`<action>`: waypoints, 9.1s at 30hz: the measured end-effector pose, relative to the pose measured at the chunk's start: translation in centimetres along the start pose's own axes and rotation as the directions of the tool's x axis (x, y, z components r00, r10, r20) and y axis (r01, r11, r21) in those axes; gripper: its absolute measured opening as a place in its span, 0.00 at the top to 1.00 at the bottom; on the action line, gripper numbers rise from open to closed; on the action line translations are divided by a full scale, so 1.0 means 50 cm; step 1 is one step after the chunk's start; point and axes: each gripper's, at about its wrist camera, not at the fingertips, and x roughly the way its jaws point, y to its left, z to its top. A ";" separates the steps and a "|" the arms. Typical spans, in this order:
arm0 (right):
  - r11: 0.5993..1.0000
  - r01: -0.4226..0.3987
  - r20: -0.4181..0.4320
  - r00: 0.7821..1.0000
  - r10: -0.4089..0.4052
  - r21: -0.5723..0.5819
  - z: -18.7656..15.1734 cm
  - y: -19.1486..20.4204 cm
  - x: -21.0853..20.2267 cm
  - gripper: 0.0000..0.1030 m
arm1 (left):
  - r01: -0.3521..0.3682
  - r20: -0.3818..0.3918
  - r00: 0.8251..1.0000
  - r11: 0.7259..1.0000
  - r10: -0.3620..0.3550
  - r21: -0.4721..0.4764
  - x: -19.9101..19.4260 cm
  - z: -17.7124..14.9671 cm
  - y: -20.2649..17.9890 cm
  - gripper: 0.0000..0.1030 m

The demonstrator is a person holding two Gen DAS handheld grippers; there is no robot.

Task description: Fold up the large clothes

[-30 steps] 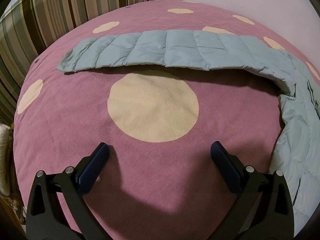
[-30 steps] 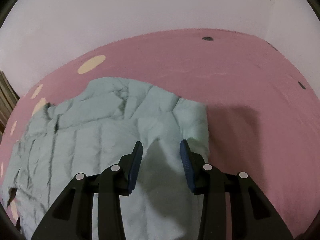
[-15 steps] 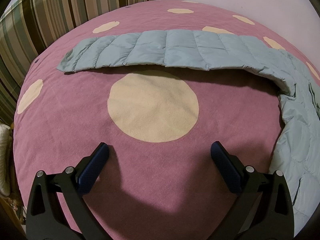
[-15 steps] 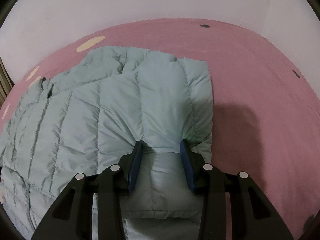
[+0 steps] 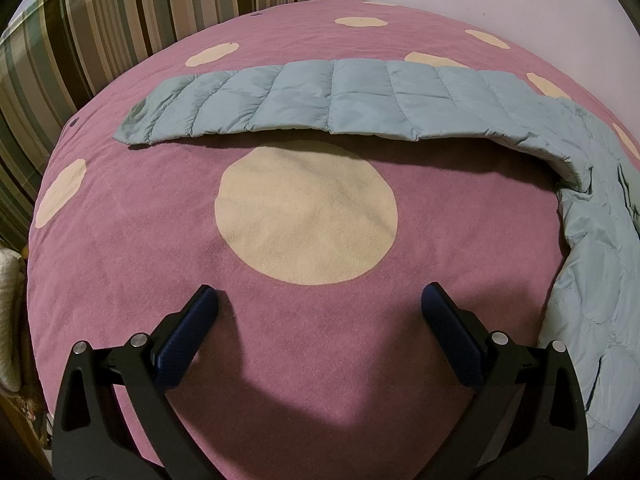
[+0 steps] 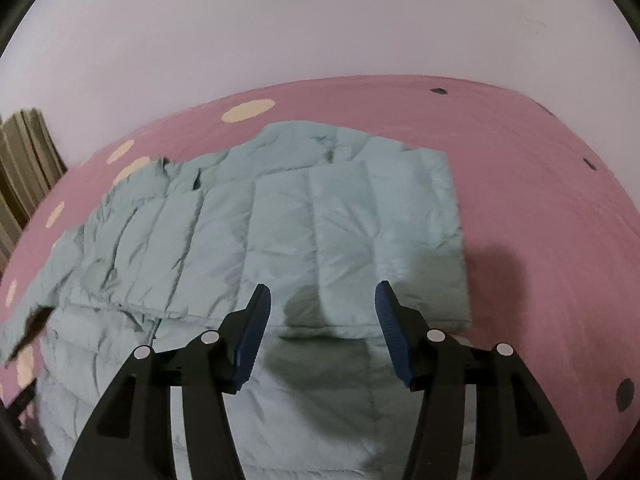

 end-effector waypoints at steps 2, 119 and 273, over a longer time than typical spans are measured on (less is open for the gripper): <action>1.000 -0.003 0.002 1.000 0.003 -0.010 0.005 0.012 0.006 0.47 | 0.000 0.000 1.000 1.000 0.000 0.000 0.000 0.000 0.001 0.02; 1.000 -0.026 0.017 1.000 0.026 0.015 -0.027 0.045 0.021 0.16 | 0.369 0.174 0.840 0.777 -0.513 0.510 -0.205 0.045 -0.408 0.36; 0.961 -0.203 0.015 0.979 0.204 0.189 -0.313 -0.139 -0.350 0.93 | 0.586 0.014 0.795 0.775 -0.606 0.236 -0.293 -0.079 -0.008 0.94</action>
